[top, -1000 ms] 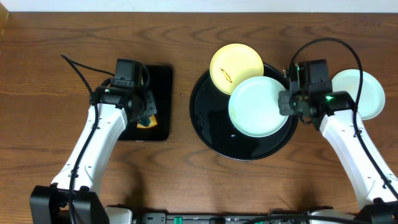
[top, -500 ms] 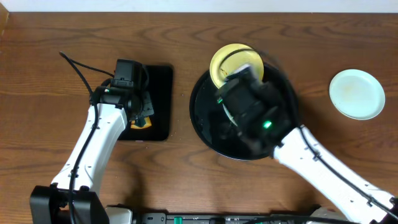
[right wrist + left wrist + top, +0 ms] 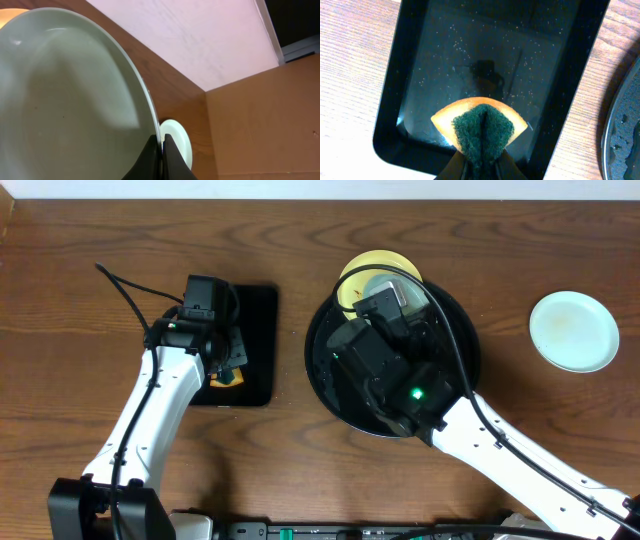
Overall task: Clean dirty plates on tray and stack at the side
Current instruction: 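Lift the pale green plate with the right gripper and move it right, then set the plate onto the other pale green plate and release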
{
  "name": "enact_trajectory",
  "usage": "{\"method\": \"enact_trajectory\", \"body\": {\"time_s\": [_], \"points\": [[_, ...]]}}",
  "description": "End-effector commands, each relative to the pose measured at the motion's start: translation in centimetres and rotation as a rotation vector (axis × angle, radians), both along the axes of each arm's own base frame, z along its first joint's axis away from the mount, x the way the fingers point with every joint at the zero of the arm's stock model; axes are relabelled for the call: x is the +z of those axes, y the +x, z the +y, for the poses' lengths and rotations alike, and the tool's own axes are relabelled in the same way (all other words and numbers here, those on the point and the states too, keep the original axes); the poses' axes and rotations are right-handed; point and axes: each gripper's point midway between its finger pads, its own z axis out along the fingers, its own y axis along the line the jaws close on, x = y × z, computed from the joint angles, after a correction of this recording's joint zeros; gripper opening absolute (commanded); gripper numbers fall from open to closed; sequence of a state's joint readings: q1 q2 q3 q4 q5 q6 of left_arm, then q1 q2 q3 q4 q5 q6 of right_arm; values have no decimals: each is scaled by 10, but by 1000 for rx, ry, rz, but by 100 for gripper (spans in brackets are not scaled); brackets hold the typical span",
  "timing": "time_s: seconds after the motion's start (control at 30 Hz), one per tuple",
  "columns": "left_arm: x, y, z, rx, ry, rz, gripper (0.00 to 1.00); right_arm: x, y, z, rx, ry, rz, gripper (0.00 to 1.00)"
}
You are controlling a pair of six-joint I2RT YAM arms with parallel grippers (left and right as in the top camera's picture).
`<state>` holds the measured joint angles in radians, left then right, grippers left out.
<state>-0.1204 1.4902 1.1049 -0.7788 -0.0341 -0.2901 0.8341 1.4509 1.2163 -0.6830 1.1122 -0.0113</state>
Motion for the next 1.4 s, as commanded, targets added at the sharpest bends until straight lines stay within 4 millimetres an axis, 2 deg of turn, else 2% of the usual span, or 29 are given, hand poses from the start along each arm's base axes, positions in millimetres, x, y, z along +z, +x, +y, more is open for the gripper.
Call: {"method": "enact_trajectory", "body": {"time_s": [0.0, 0.07, 0.13, 0.2, 0.23, 0.33, 0.4, 0.43, 0.47, 0.5, 0.63, 0.7, 0.73, 0.8, 0.83, 0.87, 0.97, 1.03, 1.07, 1.13, 1.23, 1.33, 1.37], "points": [[-2, -2, 5, 3, 25, 6, 13, -17, 8, 11, 45, 161, 74, 1], [-2, -3, 6, 4, 25, 11, 12, -46, 17, 20, 105, 398, 228, 1], [-3, -4, 6, 4, 26, 14, 12, -58, 25, 17, 130, 566, 314, 1], [-3, -4, 6, 4, 26, 15, 12, -61, 43, -7, 95, 733, 335, 1], [-3, -4, 6, 4, 26, 15, 12, -59, 54, -30, 60, 807, 320, 1], [-3, -4, 6, 4, 25, 14, 12, -52, 79, -130, -134, 926, 190, 1], [-3, -4, 6, 4, 25, 14, 12, -48, 80, -186, -249, 937, 110, 1], [-3, -4, 6, 4, 26, 13, 12, -47, 77, -224, -327, 944, 56, 1], [-3, -4, 6, 4, 25, 14, 12, -46, 74, -246, -377, 953, 21, 1], [-3, -4, 6, 4, 25, 14, 12, -46, 67, -285, -470, 970, -42, 1], [-4, -4, 6, 3, 25, 15, 12, -58, 48, -360, -633, 978, -135, 1], [-4, -4, 6, 3, 25, 15, 12, -70, 41, -379, -687, 983, -134, 1], [-4, -4, 6, 3, 25, 15, 12, -84, 36, -391, -727, 991, -119, 1], [-4, -4, 6, 3, 25, 15, 12, -110, 35, -398, -761, 1015, -72, 1], [-4, -4, 6, 3, 25, 15, 12, -116, 36, -399, -767, 1018, -59, 1], [-4, -4, 6, 3, 25, 15, 12, -135, 37, -400, -788, 1022, -22, 1], [-4, -5, 6, 3, 26, 17, 12, -158, 39, -402, -801, 1022, 27, 2], [-5, -5, 6, 3, 26, 18, 12, -175, 49, -394, -762, 1077, 61, 20], [-5, -5, 6, 3, 26, 18, 12, -177, 53, -389, -727, 1095, 71, 23], [-4, -4, 6, 3, 26, 12, 12, -173, 74, -363, -545, 1175, 108, 30], [-4, -4, 6, 3, 26, 13, 12, -167, 83, -345, -474, 1172, 142, 34], [-4, -4, 6, 4, 26, 13, 12, -156, 99, -314, -363, 1157, 203, 36], [-4, -4, 6, 4, 26, 13, 12, -149, 107, -298, -310, 1138, 233, 38]]}}
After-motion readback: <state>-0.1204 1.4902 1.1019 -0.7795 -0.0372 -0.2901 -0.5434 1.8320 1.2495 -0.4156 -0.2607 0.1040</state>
